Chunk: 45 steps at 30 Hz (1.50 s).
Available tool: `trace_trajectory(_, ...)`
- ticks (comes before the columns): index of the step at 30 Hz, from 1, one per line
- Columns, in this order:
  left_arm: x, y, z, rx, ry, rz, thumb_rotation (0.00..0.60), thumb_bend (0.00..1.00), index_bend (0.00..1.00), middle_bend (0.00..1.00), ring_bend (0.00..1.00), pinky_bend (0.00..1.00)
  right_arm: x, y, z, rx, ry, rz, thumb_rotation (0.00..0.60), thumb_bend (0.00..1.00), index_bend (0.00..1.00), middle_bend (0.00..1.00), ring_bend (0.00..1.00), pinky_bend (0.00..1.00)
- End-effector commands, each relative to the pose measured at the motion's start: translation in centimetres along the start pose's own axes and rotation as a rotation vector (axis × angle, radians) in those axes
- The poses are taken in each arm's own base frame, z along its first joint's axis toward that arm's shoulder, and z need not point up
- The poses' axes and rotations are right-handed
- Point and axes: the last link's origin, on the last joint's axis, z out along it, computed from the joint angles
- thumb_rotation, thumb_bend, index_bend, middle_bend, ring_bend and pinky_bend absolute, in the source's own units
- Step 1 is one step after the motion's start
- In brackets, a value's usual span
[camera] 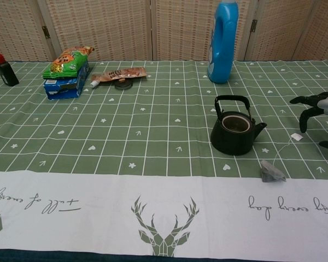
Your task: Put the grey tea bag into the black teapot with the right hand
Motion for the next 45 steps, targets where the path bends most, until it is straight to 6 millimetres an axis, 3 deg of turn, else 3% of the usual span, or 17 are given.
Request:
trace_trajectory(1,0.0,0.0,0.0,0.003,-0.003,0.002,0.600,0.16,0.00,0.05,0.04,0.11,-0.1,-0.3,0.8,0.011,0.024,0.016,0.600,0.40,0.37,0.00,0.00,0.00)
trace_trajectory(45,-0.2,0.0,0.1,-0.009,0.009,0.006,0.600,0.16,0.00,0.05,0.04,0.09,-1.5,-0.5,3.0,-0.008,0.058,0.023,0.600,0.40,0.44,0.00,0.00,0.00)
